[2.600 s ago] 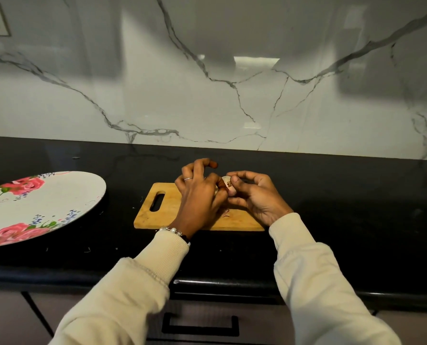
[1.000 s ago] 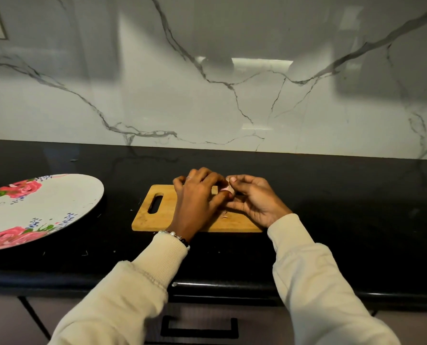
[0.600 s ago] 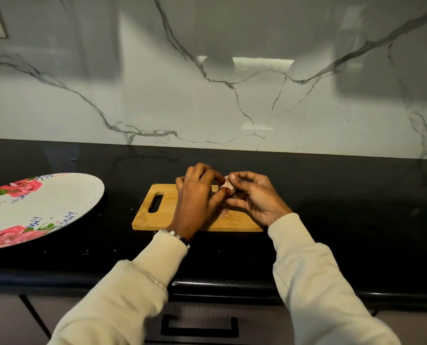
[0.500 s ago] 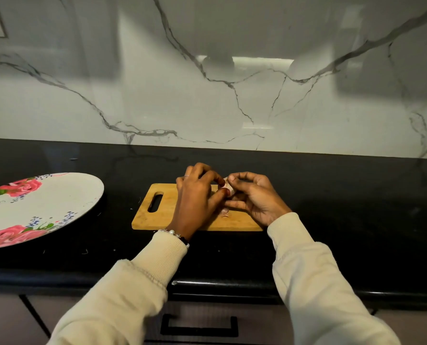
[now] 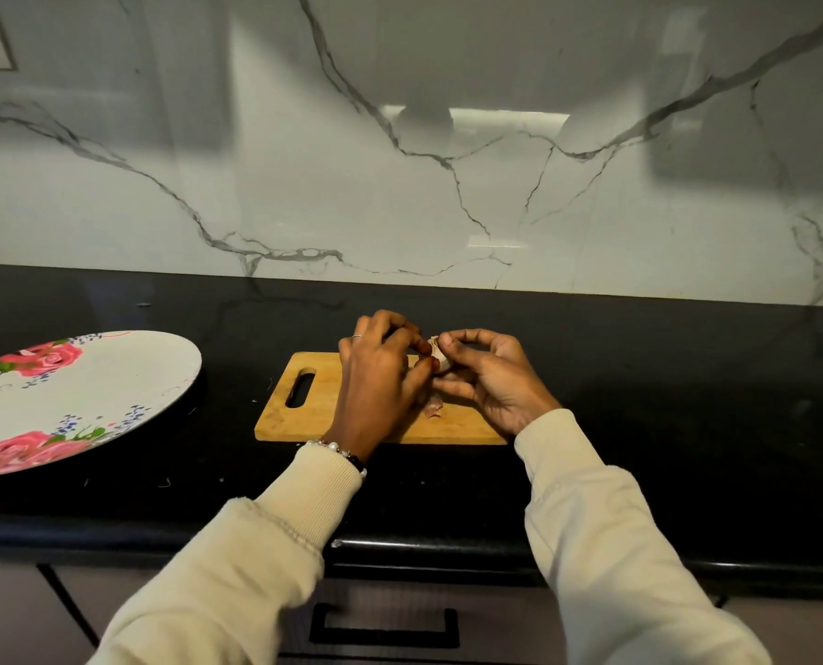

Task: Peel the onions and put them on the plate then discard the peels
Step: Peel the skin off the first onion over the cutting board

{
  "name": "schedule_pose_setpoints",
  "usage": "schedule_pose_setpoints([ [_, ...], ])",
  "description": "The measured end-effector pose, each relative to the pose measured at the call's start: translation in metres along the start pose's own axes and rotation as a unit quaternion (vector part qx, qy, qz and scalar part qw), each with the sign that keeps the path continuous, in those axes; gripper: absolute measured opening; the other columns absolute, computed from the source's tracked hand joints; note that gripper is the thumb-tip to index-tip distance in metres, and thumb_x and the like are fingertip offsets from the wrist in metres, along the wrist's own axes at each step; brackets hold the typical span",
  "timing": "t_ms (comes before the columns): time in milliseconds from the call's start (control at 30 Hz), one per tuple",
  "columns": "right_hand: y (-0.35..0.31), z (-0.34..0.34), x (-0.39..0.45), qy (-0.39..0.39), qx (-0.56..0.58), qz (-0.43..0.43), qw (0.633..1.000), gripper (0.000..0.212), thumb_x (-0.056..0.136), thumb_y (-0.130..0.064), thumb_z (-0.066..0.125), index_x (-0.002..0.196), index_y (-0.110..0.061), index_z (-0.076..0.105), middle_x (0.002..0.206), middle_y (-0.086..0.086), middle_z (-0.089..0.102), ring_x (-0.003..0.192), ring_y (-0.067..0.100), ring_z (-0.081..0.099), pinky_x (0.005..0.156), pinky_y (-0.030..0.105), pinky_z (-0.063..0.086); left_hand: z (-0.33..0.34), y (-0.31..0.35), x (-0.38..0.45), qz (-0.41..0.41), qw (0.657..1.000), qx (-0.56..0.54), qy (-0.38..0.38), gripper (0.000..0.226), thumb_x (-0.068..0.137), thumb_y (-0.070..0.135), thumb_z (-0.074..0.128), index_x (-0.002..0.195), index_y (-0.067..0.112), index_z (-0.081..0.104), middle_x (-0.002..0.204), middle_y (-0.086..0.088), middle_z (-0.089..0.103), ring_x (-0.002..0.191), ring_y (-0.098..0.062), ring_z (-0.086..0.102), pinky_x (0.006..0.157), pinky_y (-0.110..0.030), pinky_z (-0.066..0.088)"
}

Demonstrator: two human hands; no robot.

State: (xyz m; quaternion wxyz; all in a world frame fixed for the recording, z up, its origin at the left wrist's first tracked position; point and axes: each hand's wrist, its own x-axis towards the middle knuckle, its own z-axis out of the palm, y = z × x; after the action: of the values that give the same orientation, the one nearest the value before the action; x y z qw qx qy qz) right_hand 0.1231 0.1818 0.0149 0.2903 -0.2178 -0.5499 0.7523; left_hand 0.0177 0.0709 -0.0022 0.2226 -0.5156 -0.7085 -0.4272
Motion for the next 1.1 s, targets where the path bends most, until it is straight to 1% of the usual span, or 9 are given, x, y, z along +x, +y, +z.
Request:
schedule_pose_setpoints([
  [267,0.002,0.001,0.000,0.007,-0.002,0.009,1.000,0.028,0.087,-0.006,0.070,0.112,-0.001,0.059,0.085,0.013,0.073,0.072,0.024,0.073,0.067,0.039,0.063,0.001,-0.002,-0.001,-0.009,1.000,-0.007,-0.023,0.010,0.082,0.018,0.074,0.089,0.011,0.073,0.114,-0.005,0.057,0.110,-0.021,0.046,0.085,-0.037,0.031],
  [433,0.000,0.001,-0.001,0.008,-0.015,0.009,1.000,0.027,0.088,-0.010,0.070,0.112,-0.001,0.061,0.082,0.013,0.075,0.074,0.025,0.073,0.071,0.043,0.062,0.000,0.002,0.000,-0.008,0.999,0.017,-0.048,0.014,0.089,0.024,0.065,0.095,0.012,0.068,0.124,-0.005,0.047,0.116,-0.020,0.035,0.084,-0.031,0.019],
  [500,0.000,0.001,-0.002,0.011,-0.012,0.005,1.000,0.027,0.089,-0.011,0.069,0.111,0.001,0.062,0.087,0.016,0.074,0.078,0.027,0.073,0.072,0.044,0.062,0.000,0.001,0.001,-0.010,0.998,0.019,-0.055,0.013,0.091,0.026,0.063,0.095,0.014,0.067,0.126,-0.004,0.045,0.116,-0.018,0.033,0.082,-0.029,0.015],
  [633,-0.002,0.001,-0.004,0.014,0.032,-0.005,0.999,0.017,0.092,-0.009,0.066,0.103,0.004,0.063,0.091,0.021,0.073,0.084,0.033,0.073,0.074,0.048,0.061,-0.003,0.000,0.002,-0.073,0.995,-0.044,-0.047,0.008,0.093,0.024,0.058,0.088,0.020,0.063,0.123,0.002,0.044,0.115,-0.016,0.033,0.087,-0.032,0.019],
  [733,-0.004,0.000,-0.005,0.018,0.052,-0.003,0.998,0.015,0.093,-0.007,0.064,0.102,0.005,0.062,0.094,0.024,0.073,0.088,0.039,0.073,0.069,0.046,0.062,-0.007,-0.001,0.003,-0.123,0.988,-0.082,-0.045,0.011,0.095,0.025,0.056,0.094,0.019,0.065,0.122,0.002,0.046,0.115,-0.016,0.034,0.090,-0.033,0.021],
  [833,-0.004,0.000,-0.006,0.020,0.053,0.001,0.998,0.017,0.094,-0.008,0.062,0.105,0.006,0.062,0.100,0.028,0.071,0.085,0.039,0.073,0.063,0.041,0.063,-0.009,0.001,0.002,-0.119,0.988,-0.082,-0.043,0.011,0.097,0.026,0.054,0.098,0.019,0.063,0.118,0.002,0.050,0.113,-0.016,0.037,0.088,-0.032,0.020],
  [900,-0.005,-0.001,-0.006,0.026,0.048,-0.001,0.998,0.019,0.095,-0.010,0.062,0.107,0.005,0.062,0.101,0.027,0.071,0.083,0.039,0.073,0.064,0.041,0.063,-0.011,0.005,0.002,-0.124,0.987,-0.096,-0.033,0.012,0.098,0.025,0.051,0.098,0.019,0.061,0.109,0.005,0.054,0.111,-0.016,0.040,0.090,-0.034,0.023],
  [1000,-0.006,-0.002,-0.006,0.032,0.043,-0.004,0.999,0.022,0.097,-0.013,0.059,0.110,0.005,0.062,0.096,0.025,0.072,0.074,0.035,0.073,0.062,0.036,0.063,-0.017,0.010,0.002,-0.140,0.983,-0.114,-0.011,0.007,0.100,0.023,0.050,0.096,0.022,0.056,0.090,0.018,0.049,0.105,-0.015,0.046,0.096,-0.041,0.028],
  [1100,-0.006,-0.002,-0.006,0.037,0.041,-0.001,0.998,0.025,0.099,-0.013,0.056,0.117,0.005,0.060,0.098,0.027,0.069,0.064,0.031,0.071,0.056,0.031,0.061,-0.017,0.008,0.003,-0.139,0.984,-0.111,0.012,0.006,0.099,0.022,0.053,0.094,0.025,0.052,0.084,0.021,0.046,0.100,-0.015,0.050,0.100,-0.047,0.031],
])
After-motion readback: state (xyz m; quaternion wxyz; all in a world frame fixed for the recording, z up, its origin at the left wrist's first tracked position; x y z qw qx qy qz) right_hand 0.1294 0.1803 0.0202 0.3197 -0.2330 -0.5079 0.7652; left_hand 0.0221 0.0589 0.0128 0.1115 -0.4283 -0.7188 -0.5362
